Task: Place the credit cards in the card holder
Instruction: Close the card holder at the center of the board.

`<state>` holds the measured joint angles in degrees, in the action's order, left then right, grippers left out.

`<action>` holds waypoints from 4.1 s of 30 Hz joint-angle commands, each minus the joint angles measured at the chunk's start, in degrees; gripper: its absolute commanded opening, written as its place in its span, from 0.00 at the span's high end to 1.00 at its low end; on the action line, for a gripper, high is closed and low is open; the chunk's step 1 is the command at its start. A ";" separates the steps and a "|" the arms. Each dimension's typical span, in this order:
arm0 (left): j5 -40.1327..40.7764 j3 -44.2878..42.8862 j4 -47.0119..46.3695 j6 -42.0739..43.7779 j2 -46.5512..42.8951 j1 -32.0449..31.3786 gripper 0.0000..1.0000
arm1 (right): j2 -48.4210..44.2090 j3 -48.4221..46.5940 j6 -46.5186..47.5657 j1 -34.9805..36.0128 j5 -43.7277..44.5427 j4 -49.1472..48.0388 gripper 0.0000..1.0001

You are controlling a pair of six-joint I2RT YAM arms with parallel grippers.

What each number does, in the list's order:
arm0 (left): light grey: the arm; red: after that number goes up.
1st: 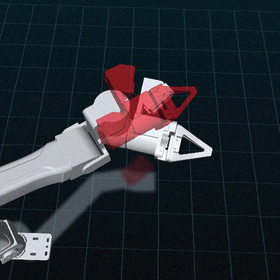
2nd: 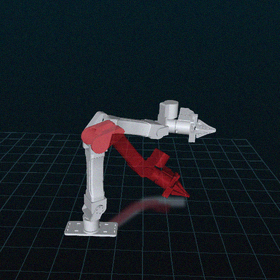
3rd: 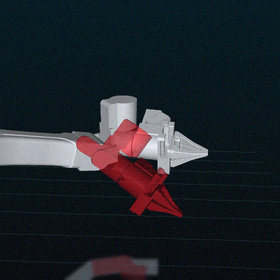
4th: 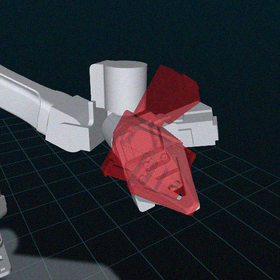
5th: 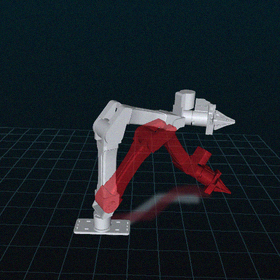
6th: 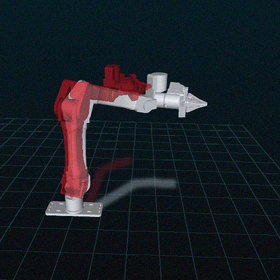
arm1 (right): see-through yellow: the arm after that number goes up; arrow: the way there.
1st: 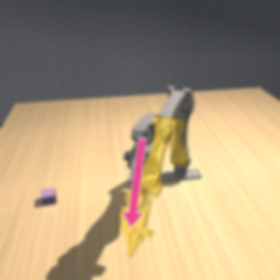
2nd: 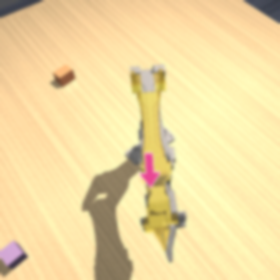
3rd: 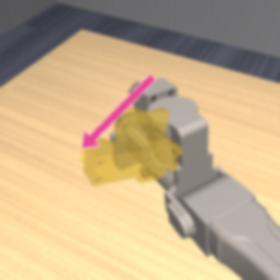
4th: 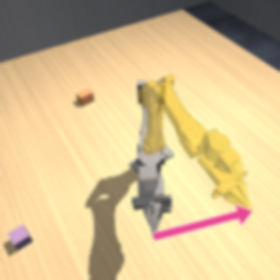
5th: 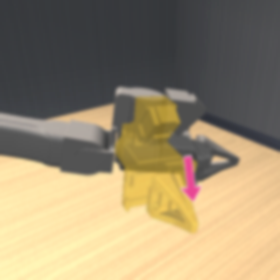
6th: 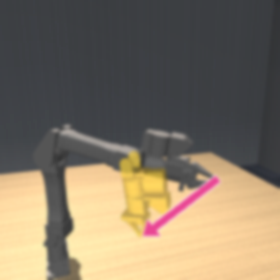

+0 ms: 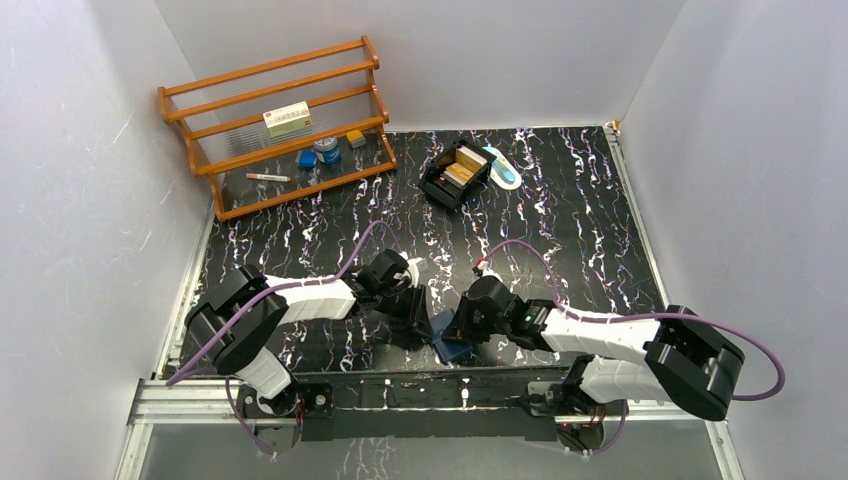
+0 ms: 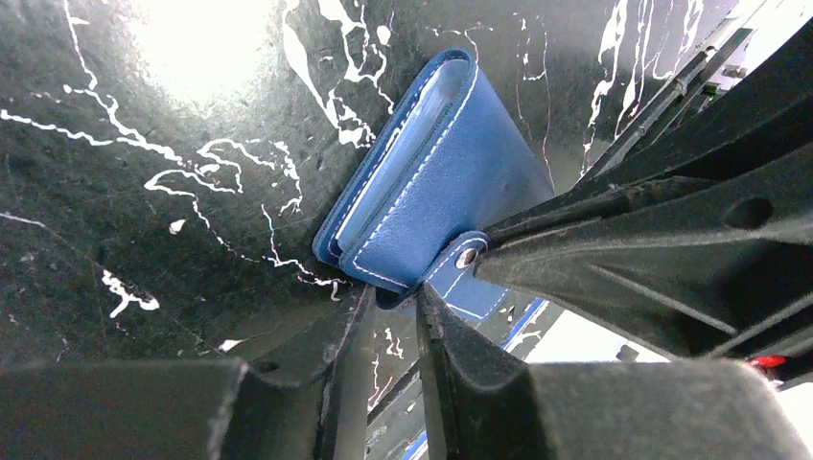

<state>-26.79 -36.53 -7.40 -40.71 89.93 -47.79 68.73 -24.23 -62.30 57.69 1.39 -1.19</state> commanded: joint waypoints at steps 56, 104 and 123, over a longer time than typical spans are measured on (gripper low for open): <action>5.40 -5.28 0.42 -0.58 -3.09 -0.99 0.79 | -1.64 -3.84 5.81 -2.40 -2.18 4.78 1.00; 6.79 -2.74 2.27 -5.16 -7.66 -1.85 0.78 | -3.11 6.19 6.94 -2.35 1.70 1.96 1.00; 5.33 -2.72 0.45 -6.59 0.59 -6.54 0.97 | -3.87 6.27 5.88 -2.40 1.35 2.35 0.99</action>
<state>-21.21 -39.79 -7.35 -47.16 89.27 -53.89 64.20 -19.94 -57.23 55.46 1.06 -4.71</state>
